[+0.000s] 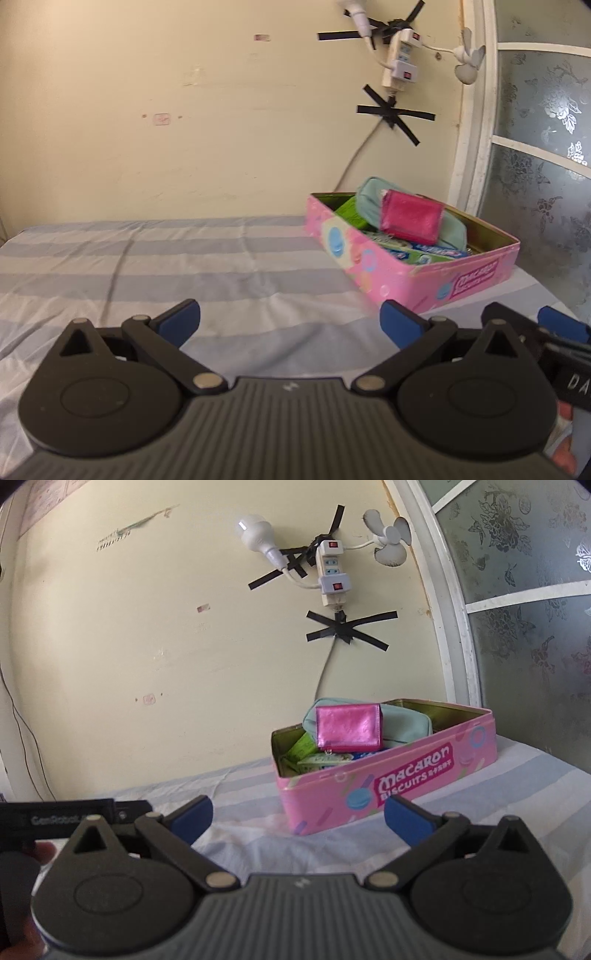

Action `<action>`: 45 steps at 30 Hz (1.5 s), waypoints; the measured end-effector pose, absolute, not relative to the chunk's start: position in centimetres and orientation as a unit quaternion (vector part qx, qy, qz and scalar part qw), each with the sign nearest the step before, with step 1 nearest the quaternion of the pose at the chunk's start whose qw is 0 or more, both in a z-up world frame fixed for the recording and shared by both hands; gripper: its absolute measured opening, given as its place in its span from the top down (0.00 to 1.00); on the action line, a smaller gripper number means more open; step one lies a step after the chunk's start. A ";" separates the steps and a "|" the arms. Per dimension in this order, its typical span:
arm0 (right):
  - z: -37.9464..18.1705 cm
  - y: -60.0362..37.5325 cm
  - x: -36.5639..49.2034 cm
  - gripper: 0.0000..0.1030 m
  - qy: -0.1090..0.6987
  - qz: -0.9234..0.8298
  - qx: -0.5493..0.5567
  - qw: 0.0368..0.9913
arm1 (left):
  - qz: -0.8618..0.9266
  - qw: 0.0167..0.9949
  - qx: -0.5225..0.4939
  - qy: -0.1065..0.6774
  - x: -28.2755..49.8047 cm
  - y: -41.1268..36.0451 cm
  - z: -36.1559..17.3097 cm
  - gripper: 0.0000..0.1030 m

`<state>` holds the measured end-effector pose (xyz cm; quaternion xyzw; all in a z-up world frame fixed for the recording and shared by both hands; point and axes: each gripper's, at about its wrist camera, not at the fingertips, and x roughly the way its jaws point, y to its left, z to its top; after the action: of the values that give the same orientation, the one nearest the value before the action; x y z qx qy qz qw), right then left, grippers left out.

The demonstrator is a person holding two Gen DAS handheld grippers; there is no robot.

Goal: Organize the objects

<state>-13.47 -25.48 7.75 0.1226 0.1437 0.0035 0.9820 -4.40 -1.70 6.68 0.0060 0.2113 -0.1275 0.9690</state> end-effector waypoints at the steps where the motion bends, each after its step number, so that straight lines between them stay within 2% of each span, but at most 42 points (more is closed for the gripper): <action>1: 7.7 -25.3 -13.6 0.00 0.148 0.004 0.123 0.981 | -0.120 0.970 0.007 0.213 -4.6 -1.2 6.5 0.00; 16: 7.0 -24.0 -13.9 0.00 0.181 0.018 0.157 0.971 | -0.087 0.958 0.052 0.268 -4.8 -0.1 3.0 0.00; 26: 6.3 -25.4 -13.6 0.00 0.186 0.003 0.184 0.965 | -0.109 0.955 0.106 0.255 -5.6 -2.8 1.8 0.00; 45: 5.7 -26.2 -13.7 0.00 0.183 0.000 0.202 0.962 | -0.123 0.950 0.127 0.256 -6.3 -4.9 1.7 0.00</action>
<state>-13.68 -26.22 5.68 0.2018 0.1831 -0.0003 0.9622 -6.31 -4.87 1.66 0.1268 0.2558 -0.1227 0.9505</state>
